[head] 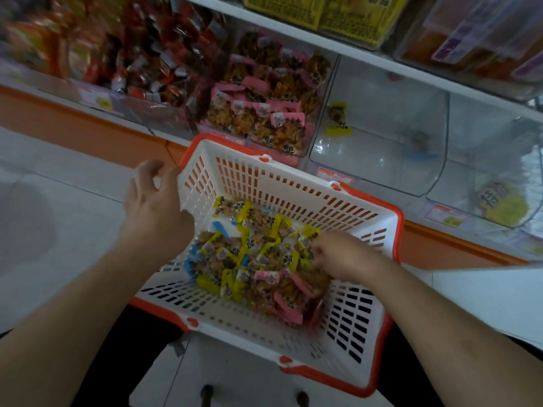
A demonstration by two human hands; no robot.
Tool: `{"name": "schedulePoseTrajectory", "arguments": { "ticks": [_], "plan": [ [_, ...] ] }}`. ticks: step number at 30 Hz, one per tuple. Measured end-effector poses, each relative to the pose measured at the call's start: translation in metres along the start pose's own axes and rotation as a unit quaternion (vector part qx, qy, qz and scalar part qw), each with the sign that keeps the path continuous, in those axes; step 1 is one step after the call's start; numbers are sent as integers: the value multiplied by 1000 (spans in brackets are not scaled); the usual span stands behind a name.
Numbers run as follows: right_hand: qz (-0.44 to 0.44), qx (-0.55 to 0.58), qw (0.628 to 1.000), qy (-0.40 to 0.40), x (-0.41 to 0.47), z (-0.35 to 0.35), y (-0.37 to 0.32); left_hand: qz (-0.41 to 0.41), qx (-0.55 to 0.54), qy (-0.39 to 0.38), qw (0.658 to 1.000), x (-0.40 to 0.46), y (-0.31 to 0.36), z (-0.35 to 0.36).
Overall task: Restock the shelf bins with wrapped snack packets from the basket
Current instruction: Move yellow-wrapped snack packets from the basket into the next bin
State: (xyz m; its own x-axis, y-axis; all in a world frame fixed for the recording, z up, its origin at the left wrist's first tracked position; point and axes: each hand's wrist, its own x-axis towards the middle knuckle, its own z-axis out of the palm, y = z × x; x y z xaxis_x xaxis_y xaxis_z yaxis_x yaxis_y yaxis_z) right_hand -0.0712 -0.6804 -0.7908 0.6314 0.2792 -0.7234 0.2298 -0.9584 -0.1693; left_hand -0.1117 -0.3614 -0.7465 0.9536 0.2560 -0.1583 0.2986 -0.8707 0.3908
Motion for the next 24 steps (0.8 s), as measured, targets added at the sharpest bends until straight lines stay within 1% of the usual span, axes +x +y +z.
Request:
{"name": "schedulePoseTrajectory", "arguments": {
  "ticks": [1, 2, 3, 5, 7, 10, 12, 14, 16, 17, 18, 21, 22, 24],
  "plan": [
    [-10, 46, 999, 7, -2, -14, -2, 33, -21, 18, 999, 2, 8, 0],
    [-23, 96, 995, 12, -7, -28, -6, 60, -49, 19, 997, 2, 19, -1],
    [-38, 144, 989, 14, -11, -40, -10, 71, -84, -3, 994, 4, 31, 0],
    [-68, 234, 970, 16, -19, -58, -20, 48, -156, -93, 982, 7, 55, 3],
    [-91, 303, 948, 30, -22, -70, -30, 30, -221, -173, 959, 8, 71, 11],
    [-120, 342, 929, 77, -16, -84, -37, 24, -302, -254, 918, 12, 85, 16],
    [-123, 361, 918, 107, -10, -92, -36, -1, -356, -286, 890, 18, 91, 12],
    [-127, 408, 893, 140, -4, -96, -32, -26, -413, -297, 860, 29, 94, 7],
    [-130, 471, 854, 181, 2, -98, -28, -66, -485, -307, 816, 39, 96, 2],
    [-129, 494, 836, 201, 4, -99, -26, -84, -524, -302, 792, 44, 97, 1],
    [-130, 507, 824, 217, 7, -101, -25, -93, -557, -287, 774, 48, 97, 0],
    [-132, 541, 797, 236, 15, -107, -24, -90, -604, -237, 755, 59, 103, 1],
    [-136, 575, 775, 225, 17, -109, -23, -89, -611, -221, 755, 61, 105, 2],
    [-145, 653, 723, 175, 22, -111, -25, -96, -624, -183, 753, 64, 106, 6]
  ]
}}
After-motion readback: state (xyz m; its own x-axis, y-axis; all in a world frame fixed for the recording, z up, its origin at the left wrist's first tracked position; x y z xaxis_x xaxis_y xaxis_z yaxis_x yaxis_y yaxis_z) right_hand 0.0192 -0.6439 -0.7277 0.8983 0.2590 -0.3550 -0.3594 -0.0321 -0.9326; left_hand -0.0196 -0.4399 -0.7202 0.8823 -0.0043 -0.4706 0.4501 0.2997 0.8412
